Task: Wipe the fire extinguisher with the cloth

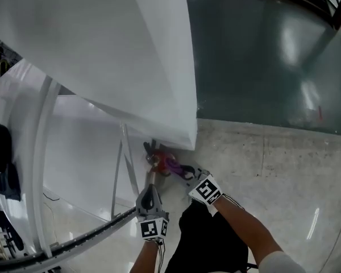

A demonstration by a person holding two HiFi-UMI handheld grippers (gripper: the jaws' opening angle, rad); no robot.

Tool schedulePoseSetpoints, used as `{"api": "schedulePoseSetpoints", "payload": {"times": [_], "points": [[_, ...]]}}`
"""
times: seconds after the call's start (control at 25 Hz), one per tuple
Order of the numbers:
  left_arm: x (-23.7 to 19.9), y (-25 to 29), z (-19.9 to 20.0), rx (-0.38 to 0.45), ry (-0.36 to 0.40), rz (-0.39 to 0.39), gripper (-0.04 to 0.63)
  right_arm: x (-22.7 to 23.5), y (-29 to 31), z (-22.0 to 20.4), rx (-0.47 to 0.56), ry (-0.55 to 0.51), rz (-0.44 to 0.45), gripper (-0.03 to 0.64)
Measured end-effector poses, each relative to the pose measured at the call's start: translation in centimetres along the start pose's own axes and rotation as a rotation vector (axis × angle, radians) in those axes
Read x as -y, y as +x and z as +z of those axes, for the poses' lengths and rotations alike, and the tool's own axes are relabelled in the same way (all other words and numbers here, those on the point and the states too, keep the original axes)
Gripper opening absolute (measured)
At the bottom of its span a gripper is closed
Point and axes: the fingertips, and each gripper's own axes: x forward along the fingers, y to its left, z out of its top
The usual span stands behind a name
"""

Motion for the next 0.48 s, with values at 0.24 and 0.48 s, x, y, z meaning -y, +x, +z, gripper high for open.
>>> {"api": "schedulePoseSetpoints", "payload": {"times": [0.24,0.48], "points": [[0.9,-3.2,8.8,0.006,-0.033,0.022,0.005,-3.7,-3.1,8.8,-0.027,0.011,-0.057,0.055],[2.4,-8.8,14.5,0.000,-0.085,0.024,0.005,-7.3,-7.9,16.5,-0.017,0.054,-0.199,0.055]]}}
